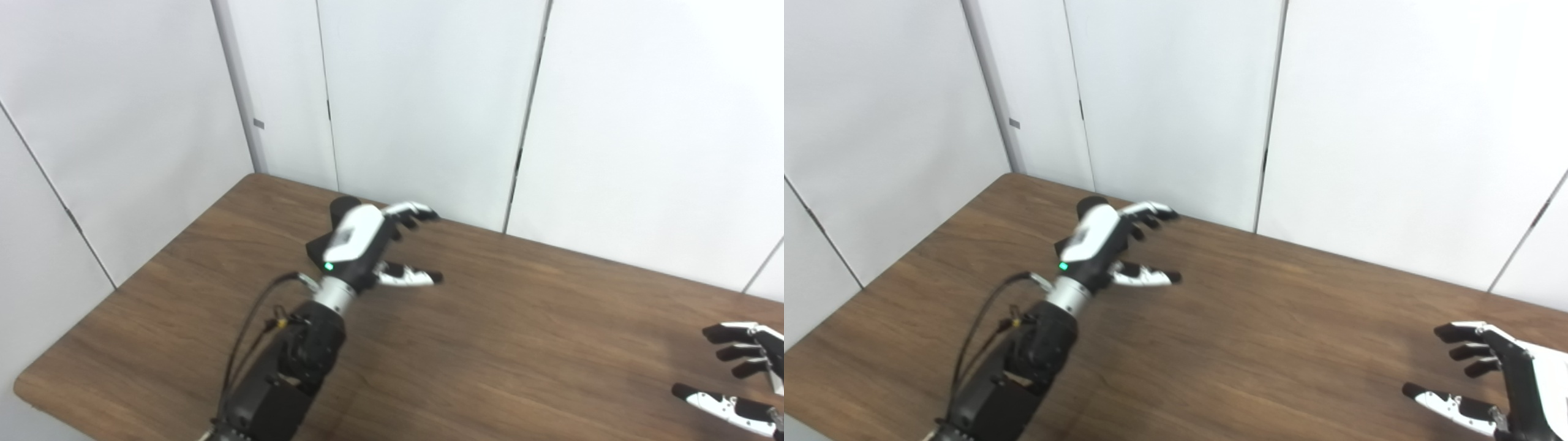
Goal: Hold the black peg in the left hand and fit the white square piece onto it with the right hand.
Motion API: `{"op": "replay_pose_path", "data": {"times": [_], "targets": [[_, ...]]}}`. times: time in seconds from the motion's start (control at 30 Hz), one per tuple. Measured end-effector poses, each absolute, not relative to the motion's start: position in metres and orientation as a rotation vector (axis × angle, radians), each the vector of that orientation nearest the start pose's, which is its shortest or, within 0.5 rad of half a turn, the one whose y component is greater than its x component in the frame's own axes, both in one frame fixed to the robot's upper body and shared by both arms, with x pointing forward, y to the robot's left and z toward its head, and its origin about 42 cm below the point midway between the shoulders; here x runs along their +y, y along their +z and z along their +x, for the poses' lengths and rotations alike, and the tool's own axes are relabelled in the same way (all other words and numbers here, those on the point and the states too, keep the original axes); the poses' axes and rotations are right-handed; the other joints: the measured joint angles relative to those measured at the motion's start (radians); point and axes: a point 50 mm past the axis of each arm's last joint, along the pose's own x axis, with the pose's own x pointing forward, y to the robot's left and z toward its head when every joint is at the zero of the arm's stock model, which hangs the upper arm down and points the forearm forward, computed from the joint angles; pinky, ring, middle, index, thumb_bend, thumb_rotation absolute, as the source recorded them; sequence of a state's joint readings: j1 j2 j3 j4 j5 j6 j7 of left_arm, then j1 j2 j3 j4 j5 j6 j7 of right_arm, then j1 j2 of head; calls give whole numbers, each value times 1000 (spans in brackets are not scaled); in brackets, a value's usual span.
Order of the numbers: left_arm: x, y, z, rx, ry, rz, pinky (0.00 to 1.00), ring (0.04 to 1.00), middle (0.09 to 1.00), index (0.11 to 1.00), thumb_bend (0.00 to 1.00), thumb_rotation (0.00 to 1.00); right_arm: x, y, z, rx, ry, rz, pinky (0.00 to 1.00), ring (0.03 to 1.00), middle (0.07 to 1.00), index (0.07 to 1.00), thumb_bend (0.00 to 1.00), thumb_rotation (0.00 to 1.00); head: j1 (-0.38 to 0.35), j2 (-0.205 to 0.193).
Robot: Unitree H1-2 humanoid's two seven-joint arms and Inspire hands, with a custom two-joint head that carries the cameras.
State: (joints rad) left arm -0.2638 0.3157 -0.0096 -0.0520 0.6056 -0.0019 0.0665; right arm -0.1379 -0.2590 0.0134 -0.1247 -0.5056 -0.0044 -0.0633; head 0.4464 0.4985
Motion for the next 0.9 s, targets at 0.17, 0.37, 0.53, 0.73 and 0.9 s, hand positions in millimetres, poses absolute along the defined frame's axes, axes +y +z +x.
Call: {"op": "replay_pose_path", "data": {"times": [0.17, 0.37, 0.53, 0.73, 0.9], "targets": [[314, 220, 360, -332, 180, 955, 651, 789, 805, 779, 848, 195, -274, 184, 322, -305, -77, -751, 443, 555, 626, 597, 694, 0, 6, 2], [347, 247, 366, -341, 264, 1018, 683, 818, 834, 784, 868, 238, -273, 185, 321, -308, -71, -754, 432, 548, 624, 594, 691, 0, 8, 3], [359, 252, 366, -248, 300, 1071, 745, 886, 896, 803, 942, 296, -273, 186, 321, -308, -65, -754, 447, 554, 626, 597, 698, 0, 8, 3], [370, 258, 366, -145, 372, 1141, 756, 933, 943, 821, 1000, 337, -272, 191, 319, -314, -70, -756, 451, 558, 633, 592, 703, 0, 9, 6], [372, 262, 369, -95, 408, 1203, 808, 968, 971, 844, 1000, 456, -272, 191, 319, -303, -71, -760, 452, 556, 627, 594, 703, 0, 9, 6]]}}
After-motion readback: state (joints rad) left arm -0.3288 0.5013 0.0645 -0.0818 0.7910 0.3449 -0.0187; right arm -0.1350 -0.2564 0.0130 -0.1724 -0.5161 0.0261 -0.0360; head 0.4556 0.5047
